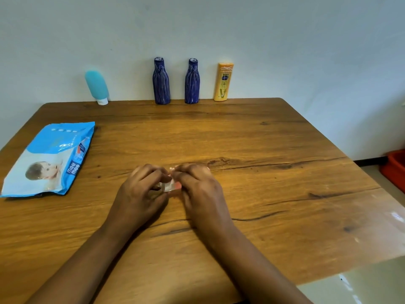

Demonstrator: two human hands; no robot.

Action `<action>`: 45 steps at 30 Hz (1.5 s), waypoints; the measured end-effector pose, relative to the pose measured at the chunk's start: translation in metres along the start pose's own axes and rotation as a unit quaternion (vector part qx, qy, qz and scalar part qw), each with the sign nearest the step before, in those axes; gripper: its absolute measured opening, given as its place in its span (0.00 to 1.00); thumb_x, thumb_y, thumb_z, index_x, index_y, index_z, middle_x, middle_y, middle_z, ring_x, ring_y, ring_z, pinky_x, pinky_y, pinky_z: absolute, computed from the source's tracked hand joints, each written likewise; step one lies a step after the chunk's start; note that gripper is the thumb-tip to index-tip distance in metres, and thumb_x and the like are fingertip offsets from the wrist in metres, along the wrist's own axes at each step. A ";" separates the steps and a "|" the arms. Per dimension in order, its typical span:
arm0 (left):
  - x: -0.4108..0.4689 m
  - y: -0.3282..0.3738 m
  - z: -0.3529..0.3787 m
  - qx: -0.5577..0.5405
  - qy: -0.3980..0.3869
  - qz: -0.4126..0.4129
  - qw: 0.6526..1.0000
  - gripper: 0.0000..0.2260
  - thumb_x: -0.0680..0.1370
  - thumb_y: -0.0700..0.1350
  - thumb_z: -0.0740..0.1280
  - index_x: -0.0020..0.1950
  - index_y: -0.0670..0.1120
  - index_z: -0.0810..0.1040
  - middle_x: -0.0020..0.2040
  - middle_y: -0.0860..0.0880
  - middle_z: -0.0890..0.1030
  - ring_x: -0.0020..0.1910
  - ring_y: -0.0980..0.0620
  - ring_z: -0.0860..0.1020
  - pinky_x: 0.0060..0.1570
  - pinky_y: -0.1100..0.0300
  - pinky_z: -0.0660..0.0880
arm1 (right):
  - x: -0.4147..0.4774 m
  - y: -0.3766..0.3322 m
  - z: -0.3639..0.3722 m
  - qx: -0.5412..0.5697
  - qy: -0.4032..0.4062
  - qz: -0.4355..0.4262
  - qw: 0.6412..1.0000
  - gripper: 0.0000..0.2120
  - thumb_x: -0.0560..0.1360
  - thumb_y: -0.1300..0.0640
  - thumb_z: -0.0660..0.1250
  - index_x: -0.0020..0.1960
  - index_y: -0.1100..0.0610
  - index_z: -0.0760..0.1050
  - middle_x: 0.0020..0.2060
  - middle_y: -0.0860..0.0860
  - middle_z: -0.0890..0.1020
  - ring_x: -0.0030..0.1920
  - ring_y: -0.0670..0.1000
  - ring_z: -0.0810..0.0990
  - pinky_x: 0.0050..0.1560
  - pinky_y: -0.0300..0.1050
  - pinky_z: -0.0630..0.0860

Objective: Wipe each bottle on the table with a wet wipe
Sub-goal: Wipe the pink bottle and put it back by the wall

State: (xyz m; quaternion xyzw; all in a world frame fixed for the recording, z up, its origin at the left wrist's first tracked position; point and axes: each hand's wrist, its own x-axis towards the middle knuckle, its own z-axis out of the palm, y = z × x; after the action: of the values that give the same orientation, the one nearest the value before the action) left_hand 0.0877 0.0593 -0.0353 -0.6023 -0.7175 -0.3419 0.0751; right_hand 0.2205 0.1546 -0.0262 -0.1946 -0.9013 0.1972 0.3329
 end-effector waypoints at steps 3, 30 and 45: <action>0.000 0.003 0.001 0.027 -0.006 0.021 0.999 0.12 0.68 0.43 0.75 0.49 0.43 0.78 0.49 0.48 0.77 0.49 0.55 0.73 0.45 0.69 0.68 | -0.002 0.004 0.001 -0.024 -0.007 -0.011 1.000 0.15 0.71 0.66 0.70 0.57 0.60 0.79 0.54 0.54 0.80 0.56 0.50 0.75 0.51 0.42 0.76; -0.002 0.002 0.002 0.004 -0.018 -0.026 0.999 0.13 0.66 0.43 0.76 0.49 0.46 0.79 0.48 0.51 0.78 0.48 0.56 0.75 0.39 0.66 0.73 | 0.028 0.058 -0.021 -0.055 -0.051 0.159 0.985 0.12 0.73 0.65 0.62 0.51 0.57 0.82 0.48 0.54 0.83 0.49 0.53 0.79 0.48 0.42 0.72; 0.024 0.007 -0.009 -0.371 -0.014 -0.440 0.818 0.07 0.71 0.42 0.72 0.45 0.40 0.83 0.38 0.37 0.83 0.33 0.51 0.82 0.31 0.67 0.76 | 0.011 0.013 0.012 0.011 0.046 -0.049 0.998 0.15 0.70 0.68 0.69 0.56 0.63 0.79 0.52 0.56 0.80 0.54 0.53 0.76 0.51 0.44 0.76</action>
State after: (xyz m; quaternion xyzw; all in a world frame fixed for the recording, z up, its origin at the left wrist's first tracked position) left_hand 0.0852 0.0735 -0.0131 -0.2090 -0.7262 -0.5703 -0.3220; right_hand 0.2069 0.1680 -0.0350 -0.1553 -0.8913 0.1813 0.3854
